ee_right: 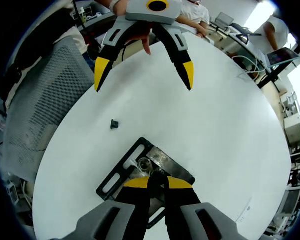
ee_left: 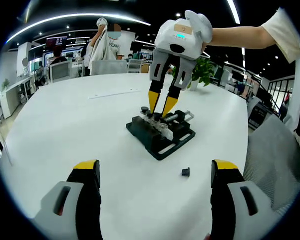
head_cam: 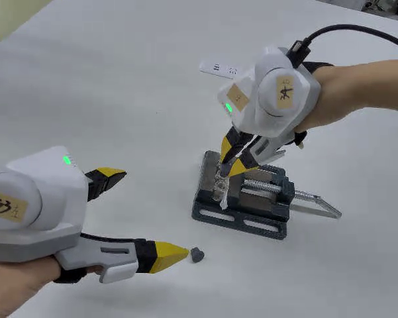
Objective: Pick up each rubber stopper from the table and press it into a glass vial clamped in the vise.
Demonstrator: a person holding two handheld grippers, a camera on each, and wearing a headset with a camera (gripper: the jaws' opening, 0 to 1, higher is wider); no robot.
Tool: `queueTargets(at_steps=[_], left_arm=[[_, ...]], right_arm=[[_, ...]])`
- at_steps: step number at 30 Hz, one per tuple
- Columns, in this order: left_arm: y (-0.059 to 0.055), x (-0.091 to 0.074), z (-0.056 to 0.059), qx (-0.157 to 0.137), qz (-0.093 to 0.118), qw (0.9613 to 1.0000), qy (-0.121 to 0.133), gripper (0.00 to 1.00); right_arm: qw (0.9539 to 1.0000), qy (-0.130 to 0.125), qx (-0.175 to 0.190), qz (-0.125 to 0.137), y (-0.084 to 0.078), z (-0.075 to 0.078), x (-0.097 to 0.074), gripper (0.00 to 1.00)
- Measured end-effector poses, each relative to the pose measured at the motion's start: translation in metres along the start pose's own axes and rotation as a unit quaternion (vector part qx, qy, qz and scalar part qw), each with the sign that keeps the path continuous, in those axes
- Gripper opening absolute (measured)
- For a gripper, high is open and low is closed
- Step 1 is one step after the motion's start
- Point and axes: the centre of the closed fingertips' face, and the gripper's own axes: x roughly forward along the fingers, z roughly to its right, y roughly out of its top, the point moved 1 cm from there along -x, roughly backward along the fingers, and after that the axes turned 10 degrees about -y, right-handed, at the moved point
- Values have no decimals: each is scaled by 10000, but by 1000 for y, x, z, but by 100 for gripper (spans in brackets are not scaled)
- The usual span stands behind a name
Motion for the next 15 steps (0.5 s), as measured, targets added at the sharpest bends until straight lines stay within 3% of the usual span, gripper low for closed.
queueTargets(at_steps=[15], left_arm=[[-4, -3, -9, -49, 48, 10000, 12, 90]], right_arm=[[10000, 18, 15, -44, 2, -2, -1, 5]])
